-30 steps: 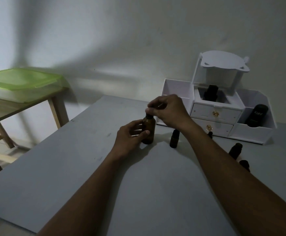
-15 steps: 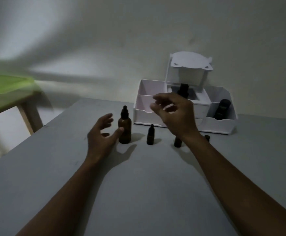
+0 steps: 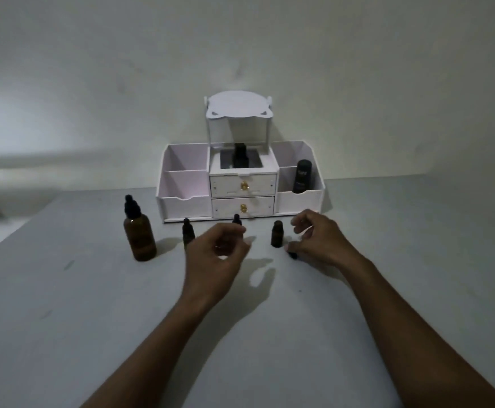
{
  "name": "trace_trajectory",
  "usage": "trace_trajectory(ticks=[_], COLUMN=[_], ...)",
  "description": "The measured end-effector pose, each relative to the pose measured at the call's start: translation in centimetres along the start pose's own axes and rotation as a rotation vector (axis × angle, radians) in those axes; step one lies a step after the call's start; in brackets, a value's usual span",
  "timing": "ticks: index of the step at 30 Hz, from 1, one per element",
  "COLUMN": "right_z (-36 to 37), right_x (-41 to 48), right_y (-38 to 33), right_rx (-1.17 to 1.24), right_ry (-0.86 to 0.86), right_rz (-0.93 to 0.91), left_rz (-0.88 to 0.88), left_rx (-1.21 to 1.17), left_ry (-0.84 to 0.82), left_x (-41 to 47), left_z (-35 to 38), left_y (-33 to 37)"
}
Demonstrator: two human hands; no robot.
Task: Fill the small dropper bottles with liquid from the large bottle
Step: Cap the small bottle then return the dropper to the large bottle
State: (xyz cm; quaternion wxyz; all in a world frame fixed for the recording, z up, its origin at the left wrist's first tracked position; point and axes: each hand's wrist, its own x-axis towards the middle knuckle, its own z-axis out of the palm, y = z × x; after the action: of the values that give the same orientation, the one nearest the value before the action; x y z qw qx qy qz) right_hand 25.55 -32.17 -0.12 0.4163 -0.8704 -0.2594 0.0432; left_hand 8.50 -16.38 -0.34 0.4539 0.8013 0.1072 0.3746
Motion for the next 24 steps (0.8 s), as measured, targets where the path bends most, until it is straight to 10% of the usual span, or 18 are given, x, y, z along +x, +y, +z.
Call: trace_trajectory(ticks=[11,24], right_z=[-0.7,-1.6], right_x=[1.1,1.6], right_y=[1.2,-0.2], right_rx=[0.163,0.237], right_ry=[0.28,0.163], right_rz=[0.043,-0.246], left_rz=[-0.358,-0.342], left_rx=[-0.06,-0.064], left_ry=[-0.123,-0.15], left_x=[3.6,3.5], left_z=[8.7,9.5], left_y=[-1.5,-1.4])
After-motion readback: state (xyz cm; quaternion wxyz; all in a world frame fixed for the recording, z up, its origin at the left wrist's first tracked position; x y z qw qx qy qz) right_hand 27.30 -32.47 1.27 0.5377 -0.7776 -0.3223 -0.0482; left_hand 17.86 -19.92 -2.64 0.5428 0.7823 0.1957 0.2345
